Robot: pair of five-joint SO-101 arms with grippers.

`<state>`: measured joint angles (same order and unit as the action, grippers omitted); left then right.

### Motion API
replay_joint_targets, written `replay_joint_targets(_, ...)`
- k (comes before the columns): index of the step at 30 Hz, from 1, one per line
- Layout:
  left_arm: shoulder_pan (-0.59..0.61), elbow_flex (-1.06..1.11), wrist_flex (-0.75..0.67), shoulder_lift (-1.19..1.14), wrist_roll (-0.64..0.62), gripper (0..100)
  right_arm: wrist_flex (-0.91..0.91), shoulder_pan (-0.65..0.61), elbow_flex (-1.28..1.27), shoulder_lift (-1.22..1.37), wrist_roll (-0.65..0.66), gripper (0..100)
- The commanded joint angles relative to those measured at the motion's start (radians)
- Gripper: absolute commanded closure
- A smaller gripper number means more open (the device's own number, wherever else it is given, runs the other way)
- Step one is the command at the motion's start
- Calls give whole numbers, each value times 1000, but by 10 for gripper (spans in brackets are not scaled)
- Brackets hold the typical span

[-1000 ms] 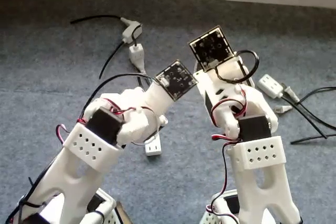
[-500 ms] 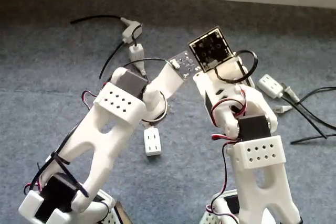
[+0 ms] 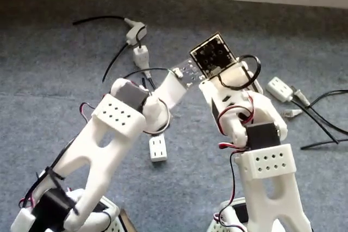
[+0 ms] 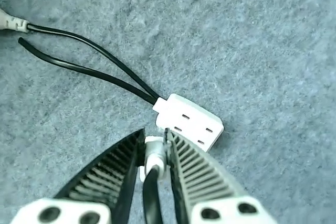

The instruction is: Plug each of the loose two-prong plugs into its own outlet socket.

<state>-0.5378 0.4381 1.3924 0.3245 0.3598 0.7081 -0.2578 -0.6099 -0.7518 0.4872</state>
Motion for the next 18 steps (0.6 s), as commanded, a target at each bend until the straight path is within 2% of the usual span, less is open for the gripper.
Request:
replay_joint_targets(1,-196,166,-41,328,-49,995,-5,8,70,-24,-14,991)
replay_joint_targets(4,-213,280,-37,564,-49,995,-5,7,70,-24,-14,991)
replay_joint_targets(7,-179,409,-44,690,-2,995,-5,5,70,-24,-14,991)
replay_joint_targets(16,2,440,-54,642,69,995,-5,12,73,-22,-12,991)
replay_joint_targets(18,56,443,-80,628,74,995,-7,45,77,-22,-11,991)
